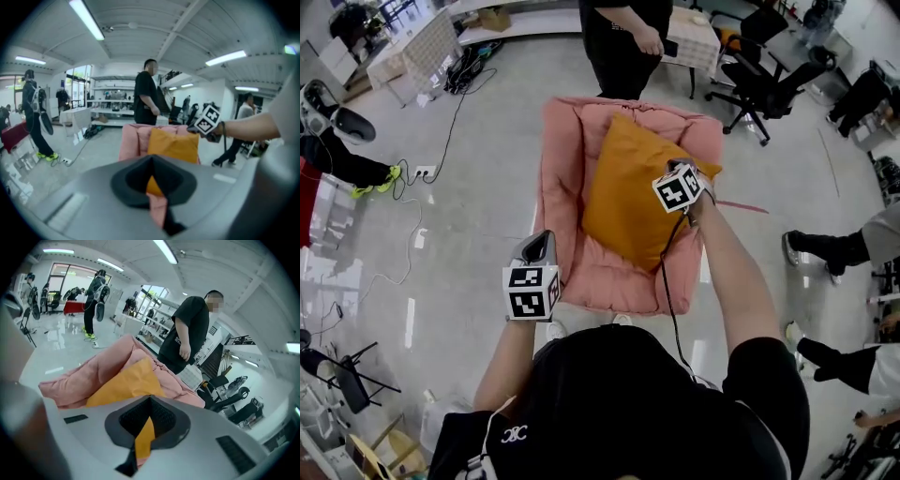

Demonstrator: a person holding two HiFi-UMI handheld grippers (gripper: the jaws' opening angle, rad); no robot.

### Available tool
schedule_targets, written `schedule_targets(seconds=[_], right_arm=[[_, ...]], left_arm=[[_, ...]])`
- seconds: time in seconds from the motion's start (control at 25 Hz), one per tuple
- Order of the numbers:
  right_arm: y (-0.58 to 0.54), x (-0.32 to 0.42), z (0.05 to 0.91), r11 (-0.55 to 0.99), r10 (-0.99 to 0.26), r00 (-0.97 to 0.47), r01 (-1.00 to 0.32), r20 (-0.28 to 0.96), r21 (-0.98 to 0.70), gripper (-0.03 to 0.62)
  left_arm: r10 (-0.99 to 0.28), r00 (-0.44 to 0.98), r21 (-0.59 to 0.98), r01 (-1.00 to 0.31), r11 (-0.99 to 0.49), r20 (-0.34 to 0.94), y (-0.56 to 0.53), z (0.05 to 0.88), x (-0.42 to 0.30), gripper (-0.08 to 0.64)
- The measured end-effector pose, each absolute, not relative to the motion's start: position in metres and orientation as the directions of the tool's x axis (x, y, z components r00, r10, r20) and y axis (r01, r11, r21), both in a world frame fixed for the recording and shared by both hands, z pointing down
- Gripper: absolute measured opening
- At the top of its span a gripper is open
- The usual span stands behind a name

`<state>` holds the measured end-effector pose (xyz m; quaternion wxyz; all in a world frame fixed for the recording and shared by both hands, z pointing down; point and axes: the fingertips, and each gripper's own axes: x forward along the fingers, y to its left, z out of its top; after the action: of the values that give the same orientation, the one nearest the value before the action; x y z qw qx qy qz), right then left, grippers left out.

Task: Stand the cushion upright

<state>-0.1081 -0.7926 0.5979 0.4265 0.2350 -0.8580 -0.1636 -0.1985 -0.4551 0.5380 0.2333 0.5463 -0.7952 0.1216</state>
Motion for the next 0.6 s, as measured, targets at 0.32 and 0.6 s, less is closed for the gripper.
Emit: schedule_targets(seconds=[0.32,0.6], right_arm=[[-0.726,-0.087,0.510,0.798,-0.602,-0.665,-0.511,0.442,0.319,-0.002],[-0.645,-0.062,0.464,0.763,-0.640,-0.718,-0.637,0.274,0.110,-0.002]], left_arm=[[-0.859,-0.205,0.073,-0.960,0.269,0.468,-0.475,0.530,-0.183,0.000],[-0.892,-0.121,0.090,-0.980,0.177,0.435,-0.485,0.515,-0.163,-0.001]])
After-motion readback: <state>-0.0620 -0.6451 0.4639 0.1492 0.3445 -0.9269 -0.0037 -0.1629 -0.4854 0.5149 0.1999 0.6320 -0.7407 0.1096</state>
